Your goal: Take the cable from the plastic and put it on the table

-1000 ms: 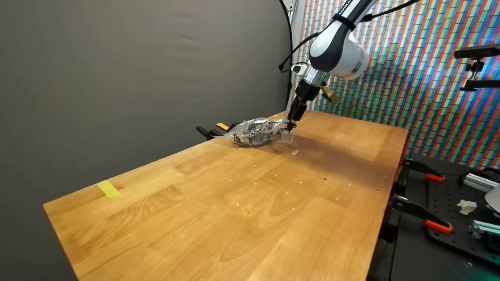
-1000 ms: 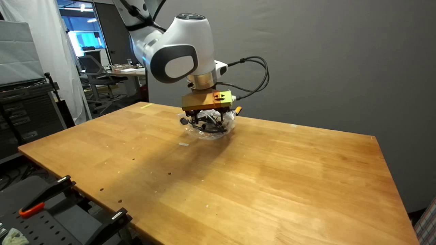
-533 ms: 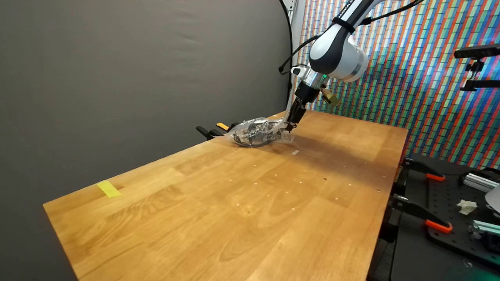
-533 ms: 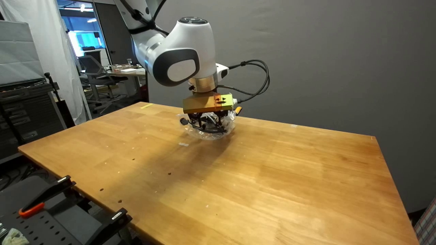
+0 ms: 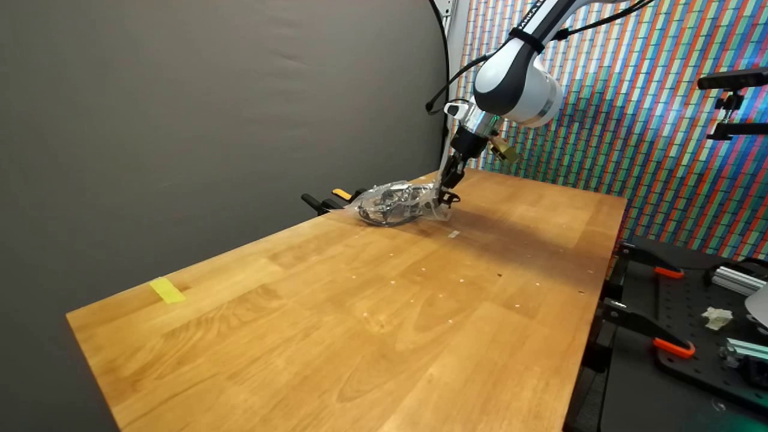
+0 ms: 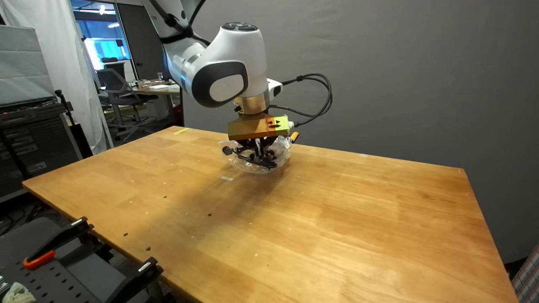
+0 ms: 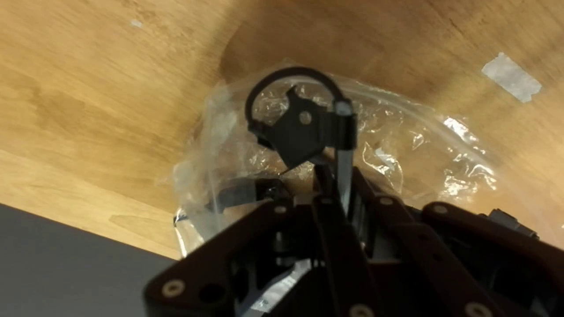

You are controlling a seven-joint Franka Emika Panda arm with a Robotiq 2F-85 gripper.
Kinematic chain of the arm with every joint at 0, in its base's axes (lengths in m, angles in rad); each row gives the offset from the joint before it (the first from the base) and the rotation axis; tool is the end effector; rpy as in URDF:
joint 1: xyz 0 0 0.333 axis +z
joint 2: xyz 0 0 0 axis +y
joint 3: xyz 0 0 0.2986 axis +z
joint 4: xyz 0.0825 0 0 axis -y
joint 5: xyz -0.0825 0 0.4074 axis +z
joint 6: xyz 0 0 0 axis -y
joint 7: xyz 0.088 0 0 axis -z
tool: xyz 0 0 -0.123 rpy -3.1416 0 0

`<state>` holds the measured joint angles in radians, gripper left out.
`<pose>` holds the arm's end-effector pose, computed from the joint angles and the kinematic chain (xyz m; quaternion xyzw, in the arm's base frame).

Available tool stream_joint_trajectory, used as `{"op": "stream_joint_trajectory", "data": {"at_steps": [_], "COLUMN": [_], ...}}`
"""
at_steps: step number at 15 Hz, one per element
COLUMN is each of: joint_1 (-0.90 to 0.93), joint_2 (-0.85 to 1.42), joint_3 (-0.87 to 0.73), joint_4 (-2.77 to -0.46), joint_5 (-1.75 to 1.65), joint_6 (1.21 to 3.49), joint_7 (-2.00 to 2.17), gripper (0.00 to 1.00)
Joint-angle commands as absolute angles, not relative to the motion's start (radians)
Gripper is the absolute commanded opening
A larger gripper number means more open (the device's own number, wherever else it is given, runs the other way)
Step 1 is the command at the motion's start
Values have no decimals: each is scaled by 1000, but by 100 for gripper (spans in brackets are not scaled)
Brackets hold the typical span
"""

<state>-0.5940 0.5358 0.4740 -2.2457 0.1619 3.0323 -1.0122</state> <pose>0.5675 -0.0652 0.1288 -0.9312 -0.3083 -0.1915 0.0348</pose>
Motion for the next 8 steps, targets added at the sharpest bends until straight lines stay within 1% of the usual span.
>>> {"op": "stream_joint_trajectory", "data": {"at_steps": [1,2,5,8], "joint_1": [-613,-601,-470,-272], "joint_2": [530,518,427,300], "joint_3": [486,471,315,96], "joint_4": [-2251,-2259,-2301,-2378], "joint_5": [124,116,86,3], "joint_6": [3060,3056,2980,2882], "joint_7": [-1016,-1005,-880,-693], "gripper": [1,3,2,2]}}
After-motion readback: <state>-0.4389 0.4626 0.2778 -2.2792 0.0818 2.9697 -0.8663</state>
